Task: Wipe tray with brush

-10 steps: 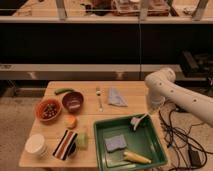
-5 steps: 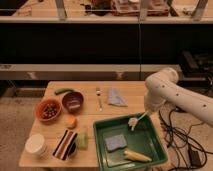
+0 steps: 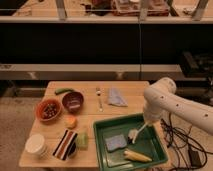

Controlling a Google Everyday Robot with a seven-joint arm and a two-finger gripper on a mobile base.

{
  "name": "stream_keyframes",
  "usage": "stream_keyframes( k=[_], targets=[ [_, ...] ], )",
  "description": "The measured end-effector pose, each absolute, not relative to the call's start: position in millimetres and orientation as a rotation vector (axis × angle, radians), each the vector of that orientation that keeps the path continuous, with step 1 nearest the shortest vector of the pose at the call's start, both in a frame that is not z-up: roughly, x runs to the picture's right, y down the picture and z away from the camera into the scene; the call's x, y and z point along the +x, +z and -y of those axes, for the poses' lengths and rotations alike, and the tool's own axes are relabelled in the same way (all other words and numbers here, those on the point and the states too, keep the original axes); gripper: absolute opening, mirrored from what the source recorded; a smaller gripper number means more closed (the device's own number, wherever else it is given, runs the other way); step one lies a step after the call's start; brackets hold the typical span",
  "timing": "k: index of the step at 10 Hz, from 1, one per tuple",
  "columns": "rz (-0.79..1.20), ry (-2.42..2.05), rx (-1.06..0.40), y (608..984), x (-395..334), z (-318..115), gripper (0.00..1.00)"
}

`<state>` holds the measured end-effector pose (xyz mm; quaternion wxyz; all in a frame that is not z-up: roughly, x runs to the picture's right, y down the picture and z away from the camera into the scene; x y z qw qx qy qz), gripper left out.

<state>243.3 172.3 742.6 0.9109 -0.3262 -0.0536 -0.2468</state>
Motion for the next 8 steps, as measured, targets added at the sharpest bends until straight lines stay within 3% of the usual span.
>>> stream_keyframes(
  k=[4,8],
  targets=[
    [0.042,-0.455,-0.704,742.8,296.8,-180.5,0.00],
    [0.021,-0.435,-0.686,760.7,296.5,-152.4,0.00]
  ],
)
